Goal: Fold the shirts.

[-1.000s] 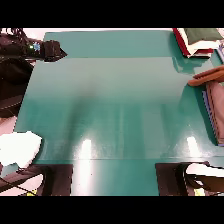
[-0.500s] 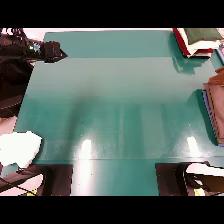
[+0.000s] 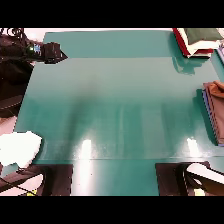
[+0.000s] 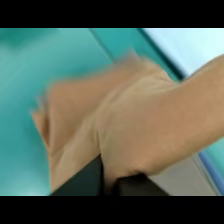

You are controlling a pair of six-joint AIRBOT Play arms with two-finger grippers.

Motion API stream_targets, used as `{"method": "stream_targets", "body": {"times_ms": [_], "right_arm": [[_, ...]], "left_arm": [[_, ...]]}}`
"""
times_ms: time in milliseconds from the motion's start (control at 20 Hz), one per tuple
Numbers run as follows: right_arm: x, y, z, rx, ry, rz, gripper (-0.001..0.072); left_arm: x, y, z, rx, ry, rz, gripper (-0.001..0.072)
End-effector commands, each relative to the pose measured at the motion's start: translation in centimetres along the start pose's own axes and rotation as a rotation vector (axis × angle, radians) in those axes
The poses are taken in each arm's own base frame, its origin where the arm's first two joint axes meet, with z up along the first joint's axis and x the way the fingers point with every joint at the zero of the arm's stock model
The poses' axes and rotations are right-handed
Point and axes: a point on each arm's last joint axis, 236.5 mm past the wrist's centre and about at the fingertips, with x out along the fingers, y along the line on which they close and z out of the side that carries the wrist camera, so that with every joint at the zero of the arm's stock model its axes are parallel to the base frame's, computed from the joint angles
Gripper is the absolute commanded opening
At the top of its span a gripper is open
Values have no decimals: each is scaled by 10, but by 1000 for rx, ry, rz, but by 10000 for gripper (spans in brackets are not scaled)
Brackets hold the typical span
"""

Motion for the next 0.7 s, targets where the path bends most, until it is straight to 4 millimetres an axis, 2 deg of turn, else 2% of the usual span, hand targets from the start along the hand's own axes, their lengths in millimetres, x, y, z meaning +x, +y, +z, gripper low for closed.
{"method": "stream_targets", "body": {"times_ms": [0,50,100,150,250,300,350,450,550,650], "right_arm": [[-8,-45,-62,48,114,-127,420],[-12,-52,-72,69,124,-141,562],[-18,-62,-81,93,127,-164,627],[-27,-73,-86,114,119,-196,633],[-48,-83,-83,140,65,-235,633],[-57,-80,-76,148,27,-228,632],[-62,-67,-66,151,-13,-186,632],[-67,-18,-41,142,-93,-20,631],[-73,50,-23,93,-136,183,631],[-82,121,-24,-3,-126,357,631]], "left_arm": [[0,0,-1,8,4,0,28],[0,0,-1,21,3,0,29],[0,0,-1,26,2,0,29],[0,0,-1,26,3,0,29],[0,0,0,27,1,0,29],[0,0,1,27,-3,0,29],[0,0,1,27,-6,0,29],[0,0,2,26,-6,-1,29],[0,0,2,26,-9,0,29],[0,1,4,27,-15,3,29]]}}
